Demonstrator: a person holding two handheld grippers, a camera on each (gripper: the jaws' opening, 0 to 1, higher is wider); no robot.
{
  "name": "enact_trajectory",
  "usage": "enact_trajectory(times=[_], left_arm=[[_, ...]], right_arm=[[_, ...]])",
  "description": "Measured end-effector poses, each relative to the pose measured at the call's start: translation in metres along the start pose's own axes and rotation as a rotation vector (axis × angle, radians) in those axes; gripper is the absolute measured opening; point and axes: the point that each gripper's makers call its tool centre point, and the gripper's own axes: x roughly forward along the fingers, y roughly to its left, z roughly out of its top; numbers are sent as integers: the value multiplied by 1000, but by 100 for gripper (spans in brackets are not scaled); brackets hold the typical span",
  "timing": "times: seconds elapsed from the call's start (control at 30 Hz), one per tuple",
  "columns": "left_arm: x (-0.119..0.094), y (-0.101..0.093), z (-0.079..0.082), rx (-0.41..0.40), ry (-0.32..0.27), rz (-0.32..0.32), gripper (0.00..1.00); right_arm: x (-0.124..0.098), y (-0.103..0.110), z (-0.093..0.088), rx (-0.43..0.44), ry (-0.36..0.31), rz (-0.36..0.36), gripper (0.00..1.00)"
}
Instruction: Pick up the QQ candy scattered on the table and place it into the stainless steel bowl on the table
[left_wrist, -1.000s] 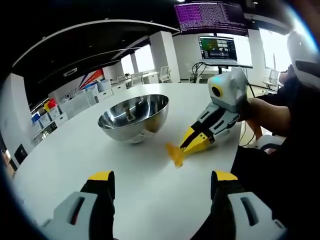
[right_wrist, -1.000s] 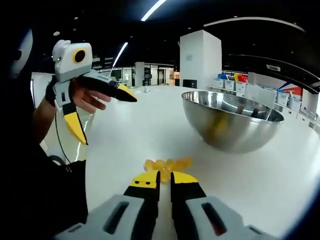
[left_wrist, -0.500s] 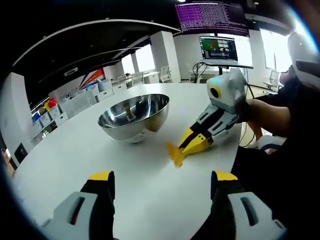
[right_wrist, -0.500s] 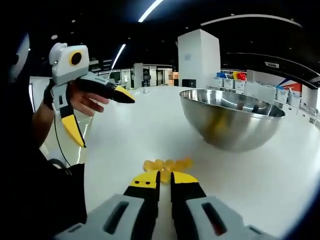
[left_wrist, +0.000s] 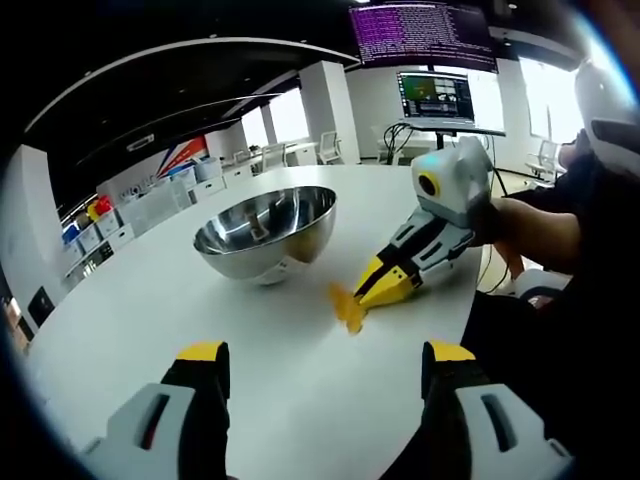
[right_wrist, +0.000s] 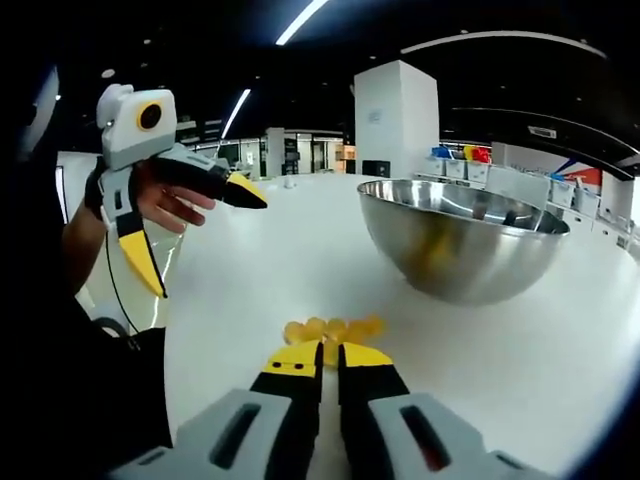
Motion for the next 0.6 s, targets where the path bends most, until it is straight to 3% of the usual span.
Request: enact_trajectory(times=[0.37,0.6], left_arm=[[-1,2,1,3,-2,3,78],[-2,3,1,3,-1,7,78]], right_arm=[[-2,0,1,-4,8,-7,4],[-8,-2,14,4,-19,-14,4]])
